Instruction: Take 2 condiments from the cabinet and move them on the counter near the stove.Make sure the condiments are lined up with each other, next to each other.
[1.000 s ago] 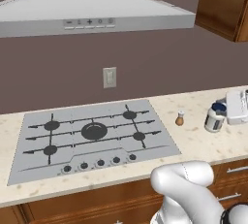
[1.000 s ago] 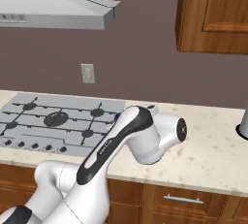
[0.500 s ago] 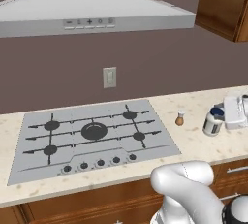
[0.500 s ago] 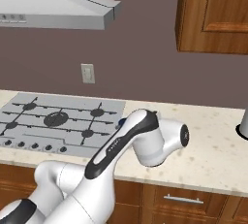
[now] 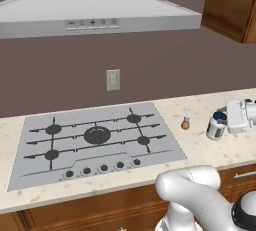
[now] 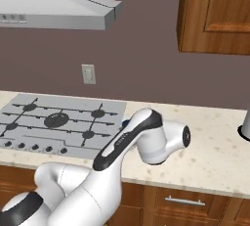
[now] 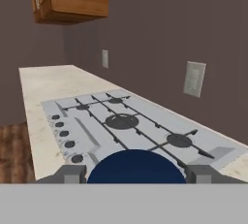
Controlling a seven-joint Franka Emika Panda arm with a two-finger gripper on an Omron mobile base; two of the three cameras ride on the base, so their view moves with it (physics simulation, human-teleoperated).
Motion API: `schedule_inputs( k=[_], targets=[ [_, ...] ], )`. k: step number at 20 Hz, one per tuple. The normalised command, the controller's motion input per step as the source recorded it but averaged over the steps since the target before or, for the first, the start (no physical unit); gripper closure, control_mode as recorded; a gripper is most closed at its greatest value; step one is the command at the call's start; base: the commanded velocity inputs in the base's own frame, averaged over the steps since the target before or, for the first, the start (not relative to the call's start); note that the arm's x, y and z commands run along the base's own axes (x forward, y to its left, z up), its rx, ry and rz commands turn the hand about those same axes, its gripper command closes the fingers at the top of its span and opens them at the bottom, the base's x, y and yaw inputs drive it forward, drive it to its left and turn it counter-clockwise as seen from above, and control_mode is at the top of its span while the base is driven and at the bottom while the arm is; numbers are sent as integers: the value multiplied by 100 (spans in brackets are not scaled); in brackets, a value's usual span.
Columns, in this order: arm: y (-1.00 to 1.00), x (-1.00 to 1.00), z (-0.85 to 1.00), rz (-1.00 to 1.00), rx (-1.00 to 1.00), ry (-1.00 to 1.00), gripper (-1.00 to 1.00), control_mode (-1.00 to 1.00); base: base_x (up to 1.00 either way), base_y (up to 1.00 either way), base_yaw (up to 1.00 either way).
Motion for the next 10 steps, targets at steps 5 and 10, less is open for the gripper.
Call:
schedule_inputs(
  k=[5, 10],
  targets=[
    [-14, 20, -12, 1, 0, 0, 100, -100, 0, 0, 0],
    [-7, 17, -13, 1, 0, 0, 100, -100, 0, 0, 0]
  ],
)
